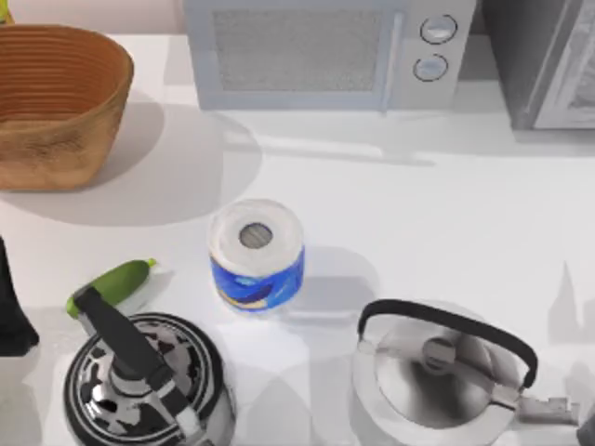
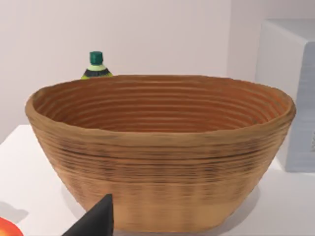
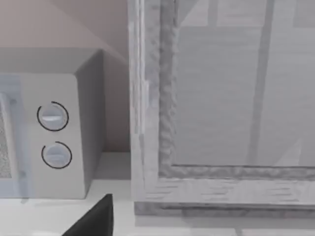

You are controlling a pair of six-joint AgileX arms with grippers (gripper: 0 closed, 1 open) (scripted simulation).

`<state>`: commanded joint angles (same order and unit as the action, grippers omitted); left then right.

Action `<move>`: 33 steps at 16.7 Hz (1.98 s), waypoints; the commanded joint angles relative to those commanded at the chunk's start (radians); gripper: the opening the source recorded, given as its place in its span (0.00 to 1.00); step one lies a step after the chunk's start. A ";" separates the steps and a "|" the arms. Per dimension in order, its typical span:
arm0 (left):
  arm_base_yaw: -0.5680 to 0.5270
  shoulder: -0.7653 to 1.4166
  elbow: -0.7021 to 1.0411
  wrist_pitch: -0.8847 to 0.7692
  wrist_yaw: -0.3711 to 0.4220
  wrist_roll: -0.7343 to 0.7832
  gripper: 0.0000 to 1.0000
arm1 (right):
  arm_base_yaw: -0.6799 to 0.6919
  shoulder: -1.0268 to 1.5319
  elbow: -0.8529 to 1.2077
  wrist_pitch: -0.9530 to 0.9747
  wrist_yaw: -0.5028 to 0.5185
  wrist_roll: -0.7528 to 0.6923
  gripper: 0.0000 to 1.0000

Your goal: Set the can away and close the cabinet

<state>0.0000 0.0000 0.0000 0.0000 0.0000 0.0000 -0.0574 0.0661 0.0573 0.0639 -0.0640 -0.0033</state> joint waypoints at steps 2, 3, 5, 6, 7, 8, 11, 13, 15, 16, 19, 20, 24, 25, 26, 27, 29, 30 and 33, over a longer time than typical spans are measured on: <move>0.000 0.000 0.000 0.000 0.000 0.000 1.00 | -0.080 0.089 0.064 0.096 -0.090 -0.002 1.00; 0.000 0.000 0.000 0.000 0.000 0.000 1.00 | -0.129 0.147 0.099 0.159 -0.147 -0.004 1.00; 0.000 0.000 0.000 0.000 0.000 0.000 1.00 | -0.234 0.293 0.166 0.314 -0.275 -0.007 1.00; 0.000 0.000 0.000 0.000 0.000 0.000 1.00 | -0.288 0.378 0.197 0.402 -0.342 -0.008 1.00; 0.000 0.000 0.000 0.000 0.000 0.000 1.00 | -0.342 0.469 0.225 0.493 -0.408 -0.011 1.00; 0.000 0.000 0.000 0.000 0.000 0.000 1.00 | -0.395 0.563 0.248 0.581 -0.473 -0.013 1.00; 0.000 0.000 0.000 0.000 0.000 0.000 1.00 | -0.554 0.853 0.304 0.811 -0.640 -0.018 1.00; 0.000 0.000 0.000 0.000 0.000 0.000 1.00 | -0.659 1.038 0.326 0.927 -0.723 -0.017 1.00; 0.000 0.000 0.000 0.000 0.000 0.000 1.00 | -0.759 1.201 0.337 1.006 -0.789 -0.010 1.00; 0.000 0.000 0.000 0.000 0.000 0.000 1.00 | -0.808 1.269 0.340 1.033 -0.817 -0.005 1.00; 0.000 0.000 0.000 0.000 0.000 0.000 1.00 | -0.926 1.421 0.336 1.094 -0.893 0.014 1.00; 0.000 0.000 0.000 0.000 0.000 0.000 1.00 | -0.949 1.452 0.328 1.111 -0.917 0.019 1.00; 0.000 0.000 0.000 0.000 0.000 0.000 1.00 | -0.968 1.485 0.310 1.136 -0.948 0.025 1.00; 0.000 0.000 0.000 0.000 0.000 0.000 1.00 | -0.968 1.485 0.310 1.136 -0.948 0.025 1.00; 0.000 0.000 0.000 0.000 0.000 0.000 1.00 | -0.963 1.483 0.312 1.133 -0.946 0.024 1.00; 0.000 0.000 0.000 0.000 0.000 0.000 1.00 | -0.963 1.483 0.312 1.133 -0.946 0.024 1.00; 0.000 0.000 0.000 0.000 0.000 0.000 1.00 | -0.966 1.474 0.343 1.103 -0.943 0.021 1.00; 0.000 0.000 0.000 0.000 0.000 0.000 1.00 | -0.968 1.465 0.374 1.074 -0.941 0.018 1.00; 0.000 0.000 0.000 0.000 0.000 0.000 1.00 | -0.971 1.427 0.530 0.938 -0.930 0.009 1.00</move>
<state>0.0000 0.0000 0.0000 0.0000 0.0000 0.0000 -1.0284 1.4935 0.5878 1.0024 -0.9937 0.0052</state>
